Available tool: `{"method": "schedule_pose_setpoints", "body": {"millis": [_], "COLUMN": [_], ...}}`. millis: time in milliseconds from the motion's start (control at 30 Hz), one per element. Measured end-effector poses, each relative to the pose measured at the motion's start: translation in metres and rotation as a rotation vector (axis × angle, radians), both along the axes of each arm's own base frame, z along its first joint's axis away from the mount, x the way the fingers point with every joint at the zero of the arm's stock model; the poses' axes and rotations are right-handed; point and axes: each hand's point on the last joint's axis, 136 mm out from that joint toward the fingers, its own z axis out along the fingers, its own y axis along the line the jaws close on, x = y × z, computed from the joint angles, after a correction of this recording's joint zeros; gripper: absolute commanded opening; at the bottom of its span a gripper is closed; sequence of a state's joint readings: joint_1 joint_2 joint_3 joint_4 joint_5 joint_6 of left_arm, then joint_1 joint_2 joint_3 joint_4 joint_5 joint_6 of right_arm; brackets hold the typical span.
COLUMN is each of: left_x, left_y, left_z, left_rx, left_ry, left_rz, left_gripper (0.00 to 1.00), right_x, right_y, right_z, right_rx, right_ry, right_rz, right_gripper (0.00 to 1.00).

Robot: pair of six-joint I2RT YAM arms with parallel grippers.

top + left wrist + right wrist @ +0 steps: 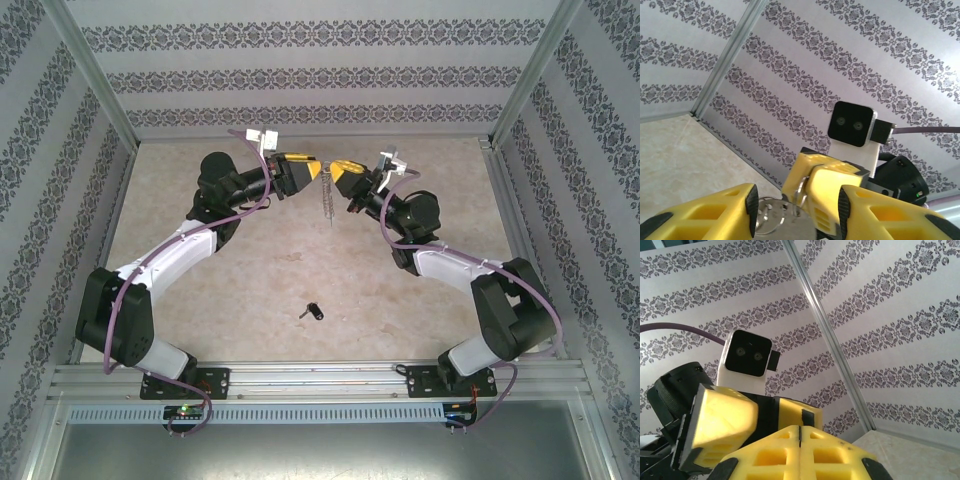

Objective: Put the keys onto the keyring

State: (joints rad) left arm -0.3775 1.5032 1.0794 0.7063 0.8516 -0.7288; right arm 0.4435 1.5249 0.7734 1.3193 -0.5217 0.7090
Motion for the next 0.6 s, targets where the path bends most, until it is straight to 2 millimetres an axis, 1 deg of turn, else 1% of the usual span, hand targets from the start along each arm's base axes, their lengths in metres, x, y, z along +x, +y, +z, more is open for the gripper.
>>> {"method": "schedule_pose_setpoints", "body": {"millis": [133, 267, 600], "left_x": [0.001, 0.003, 0.003], "left_y": [-0.004, -0.006, -0.007], "left_z": [-0.005, -0.013, -0.013], "left_rx": [-0.006, -0.004, -0.008], "left_ry": [0.015, 0.038, 0.045], "left_rz": [-0.027, -0.040, -0.048], "left_gripper": [0.45, 0.44, 0.35], "right_x": [0.001, 0.001, 0.001], "right_y": [0.003, 0.004, 0.004], "right_z": [-0.005, -0.005, -0.005], "right_rx": [-0.005, -0.006, -0.006], "right_ry": [0.011, 0.011, 0.012], "right_rz": [0.005, 0.006, 0.006], "right_gripper": [0.00, 0.00, 0.00]}}
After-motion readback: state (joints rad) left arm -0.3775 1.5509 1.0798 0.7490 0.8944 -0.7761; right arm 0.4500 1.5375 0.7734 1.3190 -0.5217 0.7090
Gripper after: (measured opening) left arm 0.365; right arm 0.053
